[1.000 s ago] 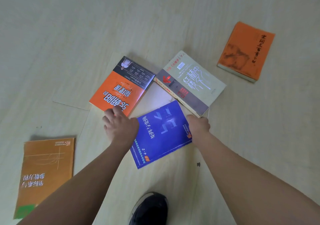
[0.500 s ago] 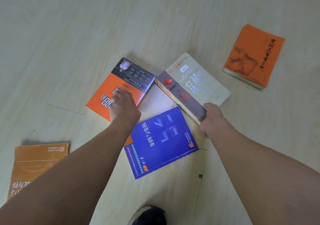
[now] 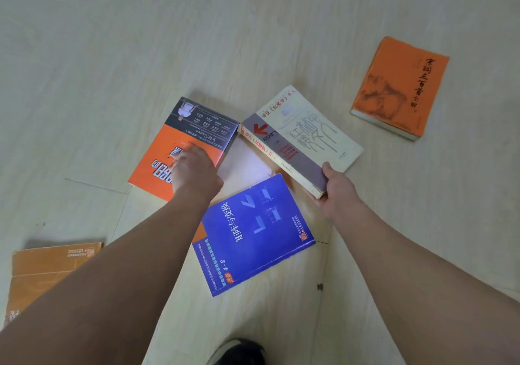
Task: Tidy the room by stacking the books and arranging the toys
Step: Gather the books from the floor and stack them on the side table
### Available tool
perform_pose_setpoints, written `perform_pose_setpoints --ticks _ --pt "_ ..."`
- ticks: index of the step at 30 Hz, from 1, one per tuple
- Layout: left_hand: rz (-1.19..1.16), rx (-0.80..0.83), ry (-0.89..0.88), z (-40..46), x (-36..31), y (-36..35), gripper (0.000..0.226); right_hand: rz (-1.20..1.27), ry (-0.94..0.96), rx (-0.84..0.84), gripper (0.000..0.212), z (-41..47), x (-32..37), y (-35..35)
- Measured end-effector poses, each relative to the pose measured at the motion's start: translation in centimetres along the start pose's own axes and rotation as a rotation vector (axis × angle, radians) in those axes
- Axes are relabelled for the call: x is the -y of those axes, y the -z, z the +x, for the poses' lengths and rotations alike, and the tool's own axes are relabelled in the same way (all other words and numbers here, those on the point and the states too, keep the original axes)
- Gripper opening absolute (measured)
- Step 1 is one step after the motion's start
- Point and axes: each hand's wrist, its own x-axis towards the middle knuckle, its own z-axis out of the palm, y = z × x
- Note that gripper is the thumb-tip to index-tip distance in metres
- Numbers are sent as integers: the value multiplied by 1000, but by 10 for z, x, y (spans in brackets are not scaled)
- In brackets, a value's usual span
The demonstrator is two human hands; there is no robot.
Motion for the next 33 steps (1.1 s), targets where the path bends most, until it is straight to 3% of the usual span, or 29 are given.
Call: perform_pose_setpoints --ticks 7,16,22,26,30,33 --pt "-151 13 83 4 4 2 103 29 35 35 39 -1 -5 16" --pt "-29 -35 37 9 0 -4 85 33 18 43 40 -5 -22 12" --pt "-160 40 119 13 -4 14 73 53 37 82 38 -17 -25 18" --pt "-248 -103 108 -2 12 38 48 55 58 117 31 -27 -16 47" --pt "-447 -415 72 -33 21 88 24 -7 56 84 36 -31 -18 81" --pt "-522 -566 -221 -78 -11 76 28 11 3 85 35 -37 -35 97"
